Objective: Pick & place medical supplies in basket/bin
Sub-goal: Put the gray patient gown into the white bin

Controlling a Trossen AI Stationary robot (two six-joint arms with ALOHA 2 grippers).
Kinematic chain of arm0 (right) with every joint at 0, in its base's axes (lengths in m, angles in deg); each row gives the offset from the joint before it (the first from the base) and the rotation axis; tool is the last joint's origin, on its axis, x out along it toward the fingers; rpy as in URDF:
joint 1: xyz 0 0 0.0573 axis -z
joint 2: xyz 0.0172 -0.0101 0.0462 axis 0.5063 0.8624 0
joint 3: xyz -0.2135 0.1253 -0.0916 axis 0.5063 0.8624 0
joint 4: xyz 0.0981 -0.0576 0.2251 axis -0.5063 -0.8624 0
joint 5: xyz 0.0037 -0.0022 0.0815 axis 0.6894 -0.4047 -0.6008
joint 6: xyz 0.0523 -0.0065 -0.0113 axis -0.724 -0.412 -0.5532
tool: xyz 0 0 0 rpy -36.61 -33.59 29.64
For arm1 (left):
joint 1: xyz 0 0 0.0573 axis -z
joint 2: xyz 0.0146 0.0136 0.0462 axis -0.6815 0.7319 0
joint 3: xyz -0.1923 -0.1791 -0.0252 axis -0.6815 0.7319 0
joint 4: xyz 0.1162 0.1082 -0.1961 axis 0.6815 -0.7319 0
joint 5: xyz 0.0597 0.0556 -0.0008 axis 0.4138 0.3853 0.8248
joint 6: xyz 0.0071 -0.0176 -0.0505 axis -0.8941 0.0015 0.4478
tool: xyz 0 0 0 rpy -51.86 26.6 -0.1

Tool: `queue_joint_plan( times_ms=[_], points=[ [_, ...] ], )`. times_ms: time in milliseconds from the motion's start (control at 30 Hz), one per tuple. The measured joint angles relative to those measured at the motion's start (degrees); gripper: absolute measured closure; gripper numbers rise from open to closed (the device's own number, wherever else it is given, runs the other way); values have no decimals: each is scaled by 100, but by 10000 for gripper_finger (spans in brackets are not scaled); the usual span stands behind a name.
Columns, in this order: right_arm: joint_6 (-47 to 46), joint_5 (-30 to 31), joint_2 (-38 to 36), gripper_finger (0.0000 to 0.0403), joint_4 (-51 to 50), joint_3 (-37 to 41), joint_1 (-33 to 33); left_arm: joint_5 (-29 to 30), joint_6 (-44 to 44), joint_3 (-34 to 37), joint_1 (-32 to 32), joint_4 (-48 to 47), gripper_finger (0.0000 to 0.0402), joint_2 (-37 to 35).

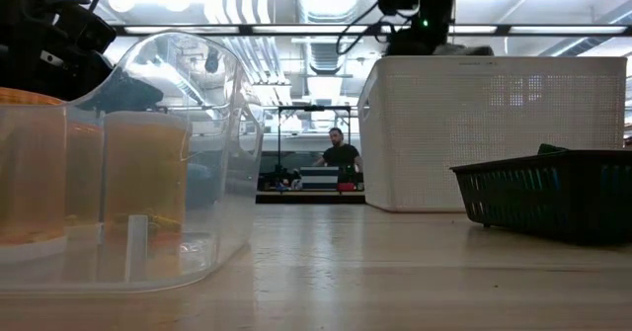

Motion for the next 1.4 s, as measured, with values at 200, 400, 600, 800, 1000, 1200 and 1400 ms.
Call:
queue_joint_plan(
  times_ms=[200,400,600,800,1000,1200,1400],
  points=[
    [15,-21,0,312,279,348,135,0,-1,-1,-1,0,376,0],
    [-405,-81,-2,312,69,397,165,0,-3,-1,-1,0,376,0],
    [-605,-363,-2,312,-256,397,220,0,-4,-1,-1,0,376,0],
    [-616,-351,-7,312,-376,517,270,0,-5,1,1,0,376,0],
    [-608,-607,-61,312,-382,763,555,0,-22,-1,0,0,376,0],
    [-644,-626,-154,312,-366,1155,830,0,-22,-1,0,0,376,0],
    [-718,-626,-429,312,-337,1638,1057,0,-20,-1,0,0,376,0]
  ],
)
